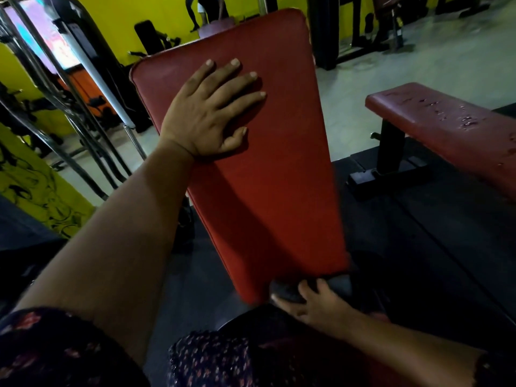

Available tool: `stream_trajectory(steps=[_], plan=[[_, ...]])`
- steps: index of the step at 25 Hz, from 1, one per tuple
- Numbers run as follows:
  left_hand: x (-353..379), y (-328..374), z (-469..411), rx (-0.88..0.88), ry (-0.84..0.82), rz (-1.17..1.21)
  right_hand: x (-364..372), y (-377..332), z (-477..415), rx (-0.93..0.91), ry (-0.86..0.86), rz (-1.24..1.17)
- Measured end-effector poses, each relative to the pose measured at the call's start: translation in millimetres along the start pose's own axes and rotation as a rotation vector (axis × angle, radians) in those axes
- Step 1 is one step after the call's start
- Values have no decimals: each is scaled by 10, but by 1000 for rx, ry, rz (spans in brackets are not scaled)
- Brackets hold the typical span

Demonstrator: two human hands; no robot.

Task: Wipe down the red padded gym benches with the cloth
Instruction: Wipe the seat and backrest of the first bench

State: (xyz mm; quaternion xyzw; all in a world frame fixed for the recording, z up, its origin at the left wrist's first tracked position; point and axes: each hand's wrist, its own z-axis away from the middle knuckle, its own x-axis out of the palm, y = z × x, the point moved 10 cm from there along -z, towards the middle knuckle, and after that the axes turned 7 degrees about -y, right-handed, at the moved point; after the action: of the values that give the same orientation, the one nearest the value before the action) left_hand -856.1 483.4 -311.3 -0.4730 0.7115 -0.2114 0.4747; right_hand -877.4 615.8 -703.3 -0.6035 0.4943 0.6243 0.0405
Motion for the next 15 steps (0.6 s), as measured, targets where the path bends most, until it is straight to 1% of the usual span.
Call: stream_trajectory(steps=[3,5,6,7,8,9,10,11,13,14,15], plan=[[-17,0,5,0,14,5,127,473,485,153,-5,-33],[9,4,5,0,-1,6,235,713,760,293,-131,-150],[20,9,7,-1,-7,11,323,814,890,376,-236,-249],[20,9,8,-2,-5,18,469,870,1044,476,-341,-392],[13,2,6,-3,1,21,645,914,1247,615,-436,-574],[9,-9,6,-5,4,21,844,948,1501,770,-515,-768],[6,-19,8,-7,5,19,992,984,1719,911,-530,-978],[6,-20,11,-8,8,16,1036,1018,1871,1030,-482,-1176],[2,-4,7,-8,17,16,1003,1167,2037,1274,-207,-1563],[-4,1,4,-9,20,21,993,1203,2073,1374,-132,-1693],[-14,2,3,-10,23,26,962,1231,2042,1406,-80,-1779]])
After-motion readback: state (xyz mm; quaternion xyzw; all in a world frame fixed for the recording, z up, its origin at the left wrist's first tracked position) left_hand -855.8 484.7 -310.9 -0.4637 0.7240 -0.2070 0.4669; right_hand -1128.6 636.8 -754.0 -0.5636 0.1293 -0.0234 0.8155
